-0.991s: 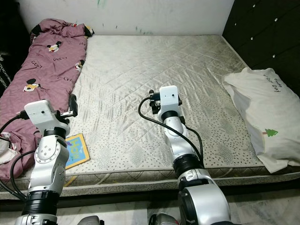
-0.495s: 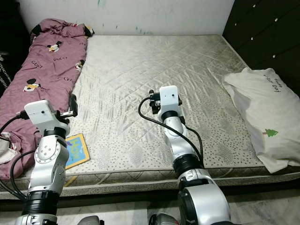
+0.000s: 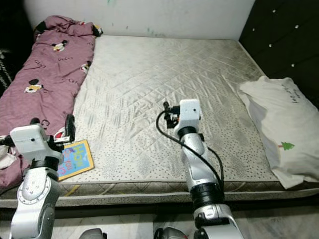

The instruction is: Clean up the room

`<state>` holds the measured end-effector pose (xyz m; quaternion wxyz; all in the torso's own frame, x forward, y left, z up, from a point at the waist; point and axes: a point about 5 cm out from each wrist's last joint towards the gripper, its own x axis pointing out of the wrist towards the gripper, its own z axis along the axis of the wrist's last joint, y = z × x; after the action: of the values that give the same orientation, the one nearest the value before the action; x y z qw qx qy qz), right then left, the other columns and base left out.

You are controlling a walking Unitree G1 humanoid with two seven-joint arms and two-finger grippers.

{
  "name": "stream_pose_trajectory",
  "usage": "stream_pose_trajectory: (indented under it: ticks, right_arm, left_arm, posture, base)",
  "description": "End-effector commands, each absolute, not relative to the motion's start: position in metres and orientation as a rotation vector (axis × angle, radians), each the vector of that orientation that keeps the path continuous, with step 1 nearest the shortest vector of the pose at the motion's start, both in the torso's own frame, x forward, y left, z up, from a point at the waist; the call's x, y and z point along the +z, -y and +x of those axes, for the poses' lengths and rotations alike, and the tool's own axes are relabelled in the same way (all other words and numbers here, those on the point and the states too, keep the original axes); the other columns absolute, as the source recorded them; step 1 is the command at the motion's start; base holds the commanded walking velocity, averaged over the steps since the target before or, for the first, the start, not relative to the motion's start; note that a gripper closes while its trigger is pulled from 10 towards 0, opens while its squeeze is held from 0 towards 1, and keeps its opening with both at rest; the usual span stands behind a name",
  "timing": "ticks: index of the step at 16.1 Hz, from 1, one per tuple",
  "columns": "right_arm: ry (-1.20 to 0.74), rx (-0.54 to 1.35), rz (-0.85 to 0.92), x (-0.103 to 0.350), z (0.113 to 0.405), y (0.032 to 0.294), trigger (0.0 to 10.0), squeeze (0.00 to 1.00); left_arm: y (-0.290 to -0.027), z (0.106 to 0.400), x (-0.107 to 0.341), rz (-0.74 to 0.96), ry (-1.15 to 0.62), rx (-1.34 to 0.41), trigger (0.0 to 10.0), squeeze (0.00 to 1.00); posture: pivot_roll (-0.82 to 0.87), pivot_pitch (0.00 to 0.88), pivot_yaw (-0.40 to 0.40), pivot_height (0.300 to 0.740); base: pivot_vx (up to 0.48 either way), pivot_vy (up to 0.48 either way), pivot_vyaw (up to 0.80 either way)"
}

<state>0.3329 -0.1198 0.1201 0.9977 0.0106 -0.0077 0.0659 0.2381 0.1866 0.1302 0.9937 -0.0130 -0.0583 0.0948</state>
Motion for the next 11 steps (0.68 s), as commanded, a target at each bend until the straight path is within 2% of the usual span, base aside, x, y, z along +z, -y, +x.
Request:
stream_pose_trajectory:
  ticks: [1, 5, 9, 11]
  right_arm:
    - [0.015, 0.128, 0.024, 0.124, 0.331, 0.121, 10.0, 0.00]
    - [-0.005, 0.151, 0.030, 0.115, 0.322, 0.124, 10.0, 0.00]
    - [-0.041, 0.138, 0.001, 0.105, 0.302, 0.130, 10.0, 0.00]
    - [-0.058, 0.119, 0.006, 0.104, 0.302, 0.132, 10.0, 0.00]
  left_arm:
    - [-0.187, 0.237, 0.136, -0.022, 0.118, 0.200, 10.0, 0.00]
    - [-0.188, 0.231, 0.135, -0.028, 0.104, 0.236, 10.0, 0.00]
    - [-0.187, 0.212, 0.127, -0.064, 0.062, 0.270, 10.0, 0.00]
    - [-0.186, 0.215, 0.127, -0.073, 0.054, 0.256, 10.0, 0.00]
  posture:
    - [0.12, 0.052, -0.050, 0.740]
    - [0.12, 0.061, -0.048, 0.740]
    - [0.12, 0.076, -0.044, 0.740]
    - [0.12, 0.080, -0.045, 0.740]
  base:
    - [0.000, 0.000, 0.00]
    - [0.000, 0.000, 0.00]
    - [0.000, 0.000, 0.00]
    - [0.000, 0.000, -0.80]
